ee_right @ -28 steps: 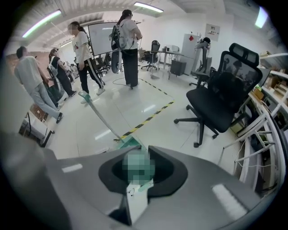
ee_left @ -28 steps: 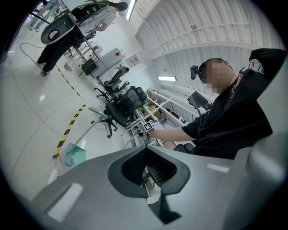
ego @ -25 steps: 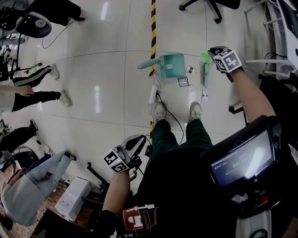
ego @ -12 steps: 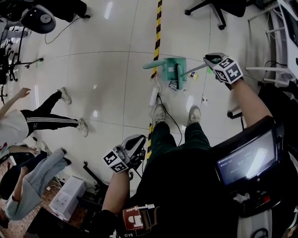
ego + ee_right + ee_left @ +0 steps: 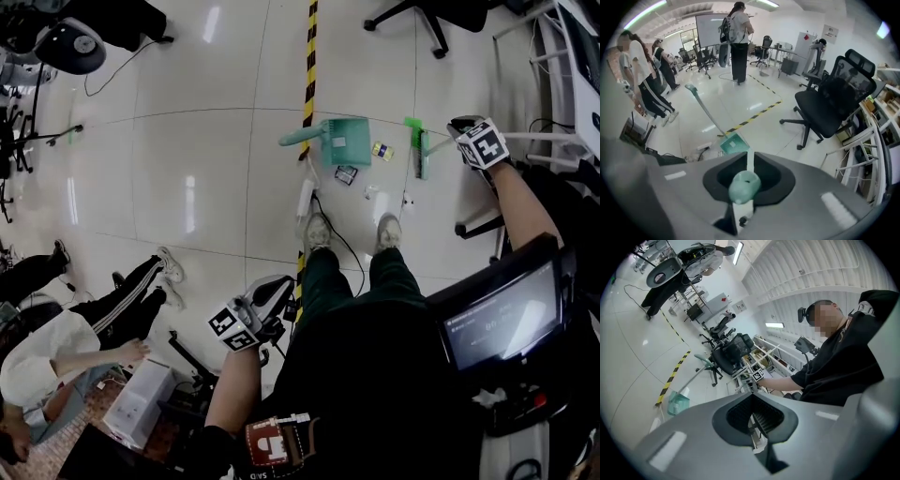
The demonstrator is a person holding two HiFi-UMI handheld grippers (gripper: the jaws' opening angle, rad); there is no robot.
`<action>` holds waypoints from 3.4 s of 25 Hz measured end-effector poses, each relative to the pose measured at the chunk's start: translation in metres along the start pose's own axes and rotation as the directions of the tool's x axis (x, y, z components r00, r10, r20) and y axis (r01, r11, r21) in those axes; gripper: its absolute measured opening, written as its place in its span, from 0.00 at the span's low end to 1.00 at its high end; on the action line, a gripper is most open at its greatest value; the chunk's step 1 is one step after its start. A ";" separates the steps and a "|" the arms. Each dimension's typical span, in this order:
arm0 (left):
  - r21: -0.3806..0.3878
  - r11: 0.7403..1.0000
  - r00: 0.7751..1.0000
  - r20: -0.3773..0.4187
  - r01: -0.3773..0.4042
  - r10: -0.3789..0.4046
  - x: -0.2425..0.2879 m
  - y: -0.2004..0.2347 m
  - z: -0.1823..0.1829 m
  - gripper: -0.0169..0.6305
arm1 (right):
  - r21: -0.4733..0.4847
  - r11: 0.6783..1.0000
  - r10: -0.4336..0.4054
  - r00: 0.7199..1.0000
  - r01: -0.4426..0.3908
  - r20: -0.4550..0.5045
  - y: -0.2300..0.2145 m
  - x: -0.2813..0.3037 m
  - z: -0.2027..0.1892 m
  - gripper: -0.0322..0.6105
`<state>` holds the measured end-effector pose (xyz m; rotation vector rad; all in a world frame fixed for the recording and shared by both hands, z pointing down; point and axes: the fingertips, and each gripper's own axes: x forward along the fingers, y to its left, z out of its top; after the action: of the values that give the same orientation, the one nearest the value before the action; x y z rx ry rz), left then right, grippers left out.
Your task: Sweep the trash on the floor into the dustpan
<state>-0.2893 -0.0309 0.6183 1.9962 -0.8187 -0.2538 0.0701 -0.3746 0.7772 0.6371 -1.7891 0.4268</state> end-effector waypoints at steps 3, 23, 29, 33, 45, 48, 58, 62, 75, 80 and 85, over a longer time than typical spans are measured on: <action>-0.005 1.000 1.000 -0.005 -0.009 0.009 -0.003 0.005 -0.002 0.02 | -0.047 0.999 0.023 0.997 -0.026 -0.078 0.004 0.019 -0.007 0.11; -0.036 0.998 0.998 0.050 -0.042 0.044 -0.024 0.012 0.011 0.02 | -0.067 0.957 0.291 0.937 -0.283 0.194 0.106 0.034 0.137 0.11; -0.028 0.999 0.998 0.052 -0.036 0.038 -0.019 0.016 0.007 0.02 | -0.007 0.960 0.275 0.941 -0.279 0.198 0.085 0.013 0.106 0.11; 0.004 1.000 0.999 0.039 -0.020 0.019 -0.017 0.004 0.014 0.02 | 0.014 0.977 0.208 0.963 -0.214 0.171 0.078 -0.020 0.064 0.11; 0.091 0.996 1.000 0.014 -0.004 0.002 0.081 -0.073 0.045 0.02 | 0.089 0.979 0.164 0.969 -0.183 0.185 0.032 -0.150 -0.068 0.11; 0.085 0.996 0.999 0.039 -0.031 0.028 0.117 -0.102 0.066 0.02 | 0.106 0.970 0.195 0.957 -0.221 0.214 0.014 -0.182 -0.079 0.11; 0.121 0.991 0.994 0.095 -0.061 0.050 0.123 -0.152 0.042 0.02 | 0.117 0.950 0.239 0.916 -0.289 0.323 0.038 -0.226 -0.115 0.11; 0.150 0.988 0.992 0.128 -0.028 0.009 0.089 -0.166 0.045 0.02 | 0.136 0.949 0.222 0.907 -0.286 0.357 0.073 -0.251 -0.117 0.12; 0.233 0.960 0.988 -0.045 0.153 -0.146 -0.081 -0.147 0.006 0.02 | 0.262 0.964 -0.040 0.949 -0.046 0.312 0.216 -0.323 -0.148 0.11; 0.252 0.946 0.978 -0.081 0.206 -0.191 -0.080 -0.173 -0.010 0.02 | 0.221 0.975 -0.029 0.961 -0.034 0.276 0.264 -0.350 -0.192 0.11; 0.328 0.907 0.964 -0.120 0.265 -0.238 -0.056 -0.219 -0.038 0.02 | 0.157 0.987 -0.002 0.966 -0.040 0.259 0.296 -0.362 -0.257 0.11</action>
<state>-0.2157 0.1068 0.4500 2.4287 -0.5812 -0.1886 0.1628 0.0827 0.5186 0.8203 -2.0229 0.5244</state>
